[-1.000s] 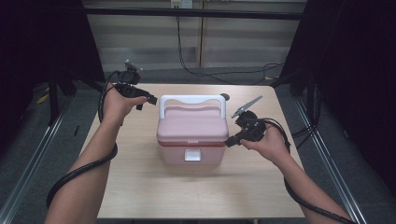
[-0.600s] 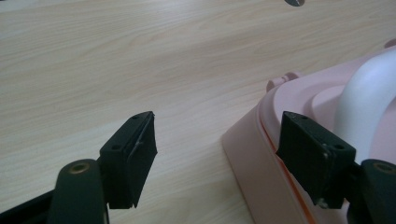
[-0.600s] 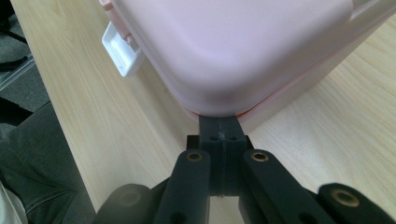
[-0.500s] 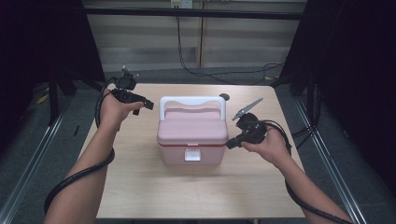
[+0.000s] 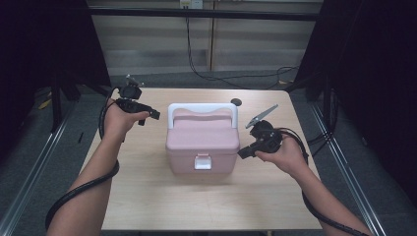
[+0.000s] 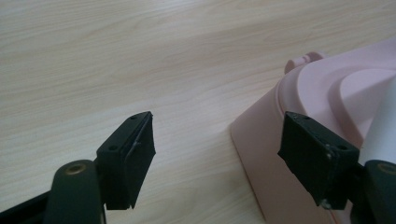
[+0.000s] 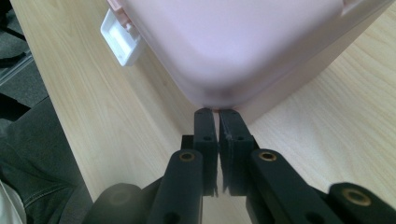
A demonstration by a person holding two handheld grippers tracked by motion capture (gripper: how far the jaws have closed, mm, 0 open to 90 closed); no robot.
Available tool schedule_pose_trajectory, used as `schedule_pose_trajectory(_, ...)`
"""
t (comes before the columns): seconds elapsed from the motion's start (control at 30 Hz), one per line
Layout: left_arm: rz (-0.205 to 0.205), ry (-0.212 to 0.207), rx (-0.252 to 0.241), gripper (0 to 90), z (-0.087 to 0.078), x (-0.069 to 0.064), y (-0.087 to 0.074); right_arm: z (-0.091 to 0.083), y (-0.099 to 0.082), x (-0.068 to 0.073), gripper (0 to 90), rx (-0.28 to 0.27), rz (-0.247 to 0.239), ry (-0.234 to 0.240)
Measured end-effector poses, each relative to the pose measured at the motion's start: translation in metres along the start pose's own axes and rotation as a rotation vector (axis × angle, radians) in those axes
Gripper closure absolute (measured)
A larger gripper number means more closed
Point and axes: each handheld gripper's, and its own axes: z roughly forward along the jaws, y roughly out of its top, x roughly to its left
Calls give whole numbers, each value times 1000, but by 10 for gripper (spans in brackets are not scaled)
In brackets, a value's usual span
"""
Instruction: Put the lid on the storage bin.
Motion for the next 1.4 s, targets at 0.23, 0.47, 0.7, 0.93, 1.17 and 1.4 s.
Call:
schedule_pose_trajectory(0.23,-9,-3,8,260,3,2,-5,1,-2,0,847,-4,0,0)
schedule_pose_trajectory(0.47,-14,-2,10,258,5,5,-9,0,-3,1,807,-7,-1,-3)
schedule_pose_trajectory(0.7,-16,3,9,248,8,8,-15,4,-4,0,727,-4,2,-16)
schedule_pose_trajectory(0.93,-10,8,4,220,8,12,-22,8,-8,0,579,-5,6,-27)
schedule_pose_trajectory(1.17,-14,2,4,199,8,16,-32,8,-19,-3,423,-16,21,-49)
schedule_pose_trajectory(1.4,-22,-11,3,182,9,23,-44,13,-35,-5,291,-21,42,-75)
